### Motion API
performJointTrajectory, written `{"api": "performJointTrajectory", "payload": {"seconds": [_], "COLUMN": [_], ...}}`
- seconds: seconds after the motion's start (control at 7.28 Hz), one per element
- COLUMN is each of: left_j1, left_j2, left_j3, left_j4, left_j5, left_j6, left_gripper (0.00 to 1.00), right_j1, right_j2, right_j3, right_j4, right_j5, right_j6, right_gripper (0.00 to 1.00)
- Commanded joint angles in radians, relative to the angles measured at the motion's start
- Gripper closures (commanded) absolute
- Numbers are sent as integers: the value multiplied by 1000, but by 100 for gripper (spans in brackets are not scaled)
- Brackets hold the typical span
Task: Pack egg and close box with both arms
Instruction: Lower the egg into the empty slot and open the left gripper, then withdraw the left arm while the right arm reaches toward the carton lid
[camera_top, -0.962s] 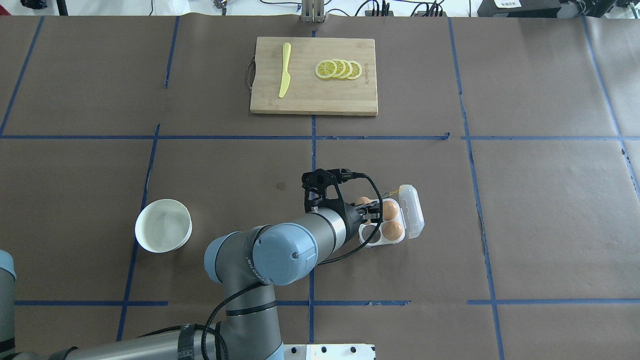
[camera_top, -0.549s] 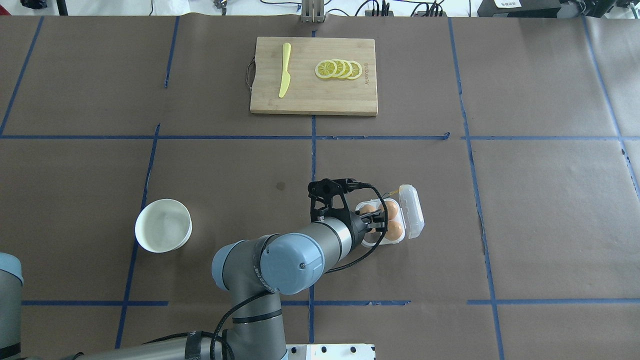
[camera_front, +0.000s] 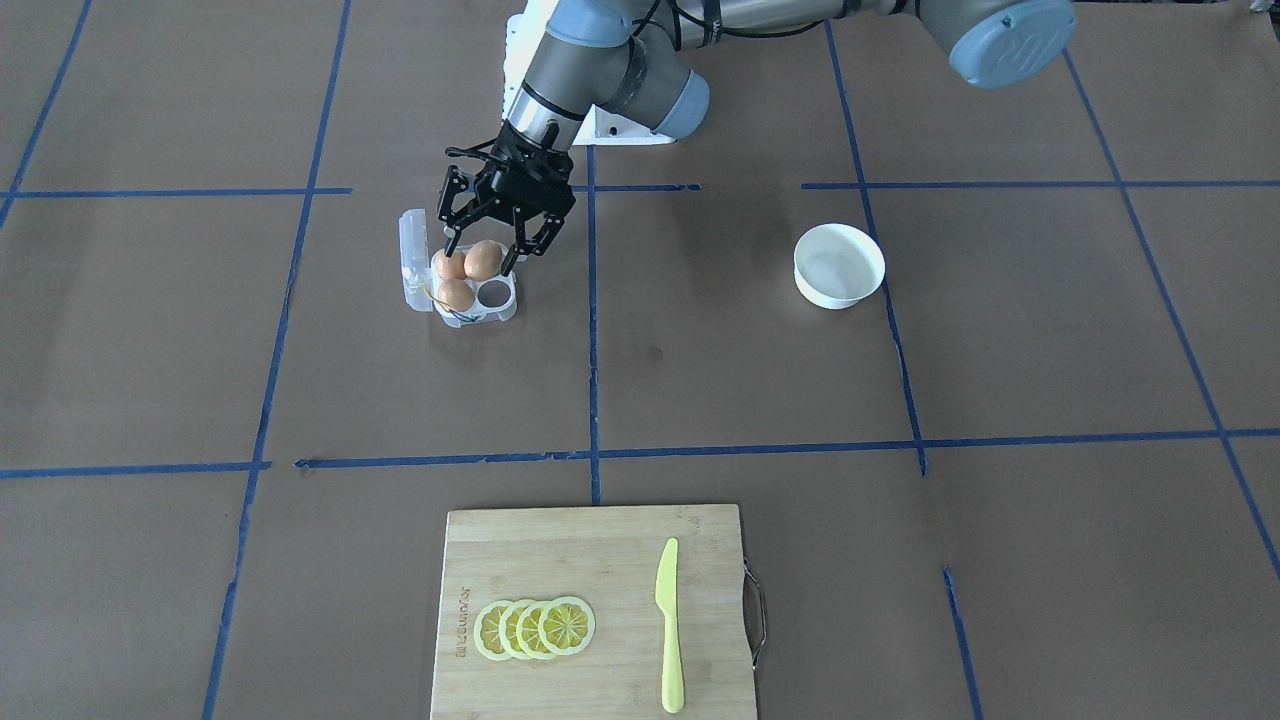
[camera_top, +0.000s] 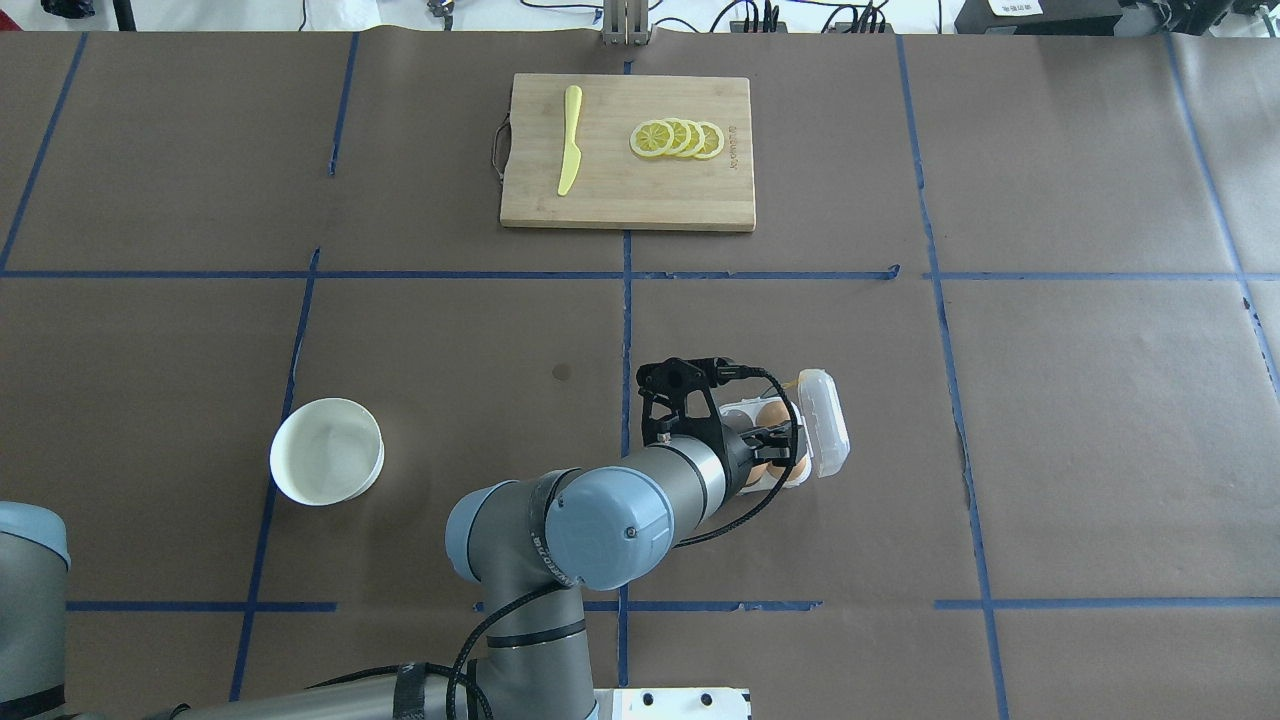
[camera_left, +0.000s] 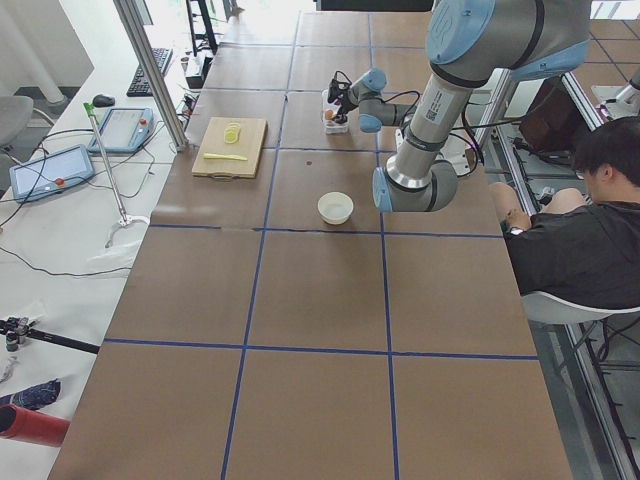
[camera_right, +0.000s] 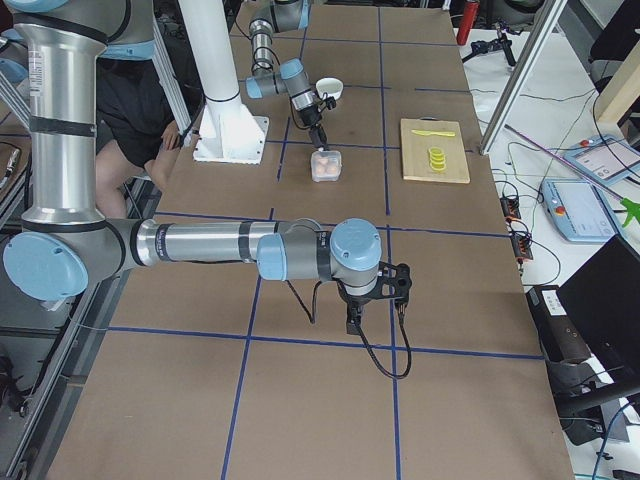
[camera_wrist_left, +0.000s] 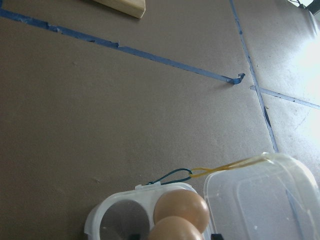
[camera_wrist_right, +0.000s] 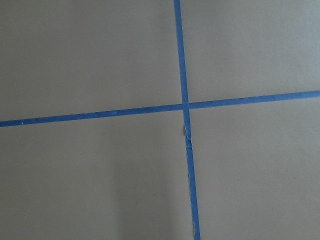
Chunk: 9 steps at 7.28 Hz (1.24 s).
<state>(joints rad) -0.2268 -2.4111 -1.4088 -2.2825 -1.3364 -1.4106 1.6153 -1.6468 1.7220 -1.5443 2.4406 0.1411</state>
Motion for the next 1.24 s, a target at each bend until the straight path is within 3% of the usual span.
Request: {"api": "performJointTrajectory", "payload": {"seconds": [0.0,0.14,0.41,0.69,0.82,1.1], "left_j1": [-6,-20,-93,-170,-213,-320], "left_j2": [9,13,65,113,115,147], "left_j3": [-54,-99,-168,-276,-321,-434], "left_j4": [-2,0,18,190,309,523], "left_j5": [-7,-29,-163,-222,-251,-366], "left_j6": [30,44,48,166,211,350], "left_gripper": [1,1,1,1,1,1], "right_j1": [0,0,-2,-84,-151,-329], "right_j2": [2,2,4,4,2,-51], "right_j3": [2,1,11,118,163,165], "right_j4": [0,0,1,9,65,404], "right_j5": [0,0,12,28,9,-90], "right_j6": [0,0,2,134,270,638], "right_gripper": [0,0,0,0,0,3]}}
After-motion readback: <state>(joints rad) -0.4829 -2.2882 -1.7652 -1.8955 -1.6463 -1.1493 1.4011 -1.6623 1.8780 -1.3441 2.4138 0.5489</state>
